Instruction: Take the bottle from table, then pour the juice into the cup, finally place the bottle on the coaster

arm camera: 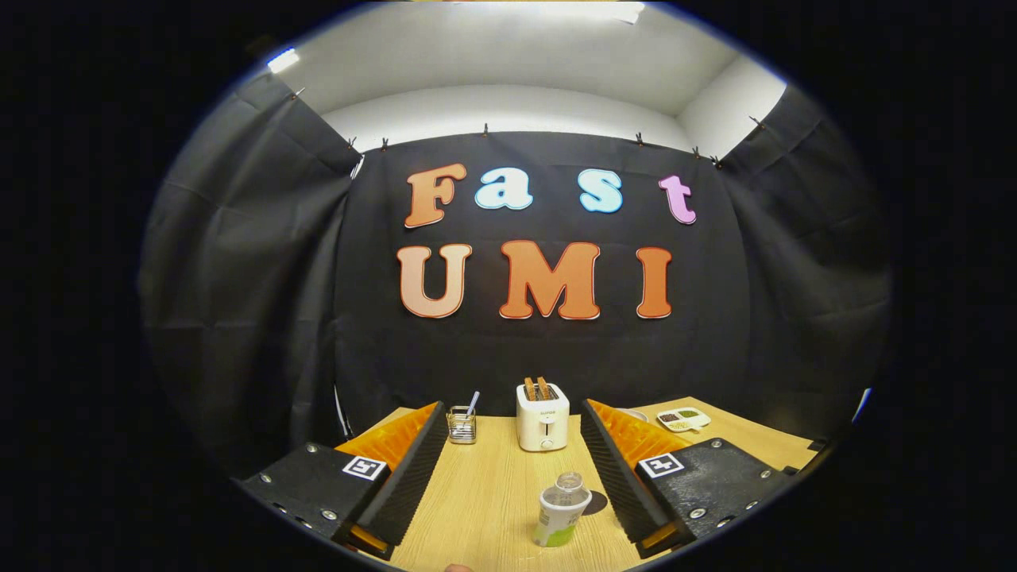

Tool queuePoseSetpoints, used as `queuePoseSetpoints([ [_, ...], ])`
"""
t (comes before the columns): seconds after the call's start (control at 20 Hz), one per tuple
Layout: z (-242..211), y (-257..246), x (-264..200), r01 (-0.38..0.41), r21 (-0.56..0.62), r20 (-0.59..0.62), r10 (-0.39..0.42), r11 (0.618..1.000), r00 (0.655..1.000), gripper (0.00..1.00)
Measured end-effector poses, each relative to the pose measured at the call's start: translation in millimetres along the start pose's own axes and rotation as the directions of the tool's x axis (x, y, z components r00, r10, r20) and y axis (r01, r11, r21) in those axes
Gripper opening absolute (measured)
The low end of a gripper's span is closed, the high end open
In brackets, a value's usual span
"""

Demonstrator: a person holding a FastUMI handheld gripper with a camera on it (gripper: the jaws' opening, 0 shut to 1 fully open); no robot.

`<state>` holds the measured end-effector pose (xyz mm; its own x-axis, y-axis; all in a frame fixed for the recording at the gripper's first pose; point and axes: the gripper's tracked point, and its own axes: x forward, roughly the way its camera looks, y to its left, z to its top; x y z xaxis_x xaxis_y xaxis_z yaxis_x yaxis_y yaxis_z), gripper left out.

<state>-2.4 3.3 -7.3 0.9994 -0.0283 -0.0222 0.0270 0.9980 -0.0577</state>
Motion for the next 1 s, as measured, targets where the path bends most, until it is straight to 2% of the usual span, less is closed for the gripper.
queuePoseSetpoints([
  [0.45,3.2,-20.2,23.5,0.046,-0.037,0.002,-0.046,0.998,0.999,1.0],
  [0.7,-4.9,-32.4,37.5,0.058,-0.013,-0.006,-0.058,0.998,0.998,0.99],
  [1.0,-44.9,-50.0,51.2,0.074,-0.014,-0.072,-0.075,0.997,0.995,1.0],
])
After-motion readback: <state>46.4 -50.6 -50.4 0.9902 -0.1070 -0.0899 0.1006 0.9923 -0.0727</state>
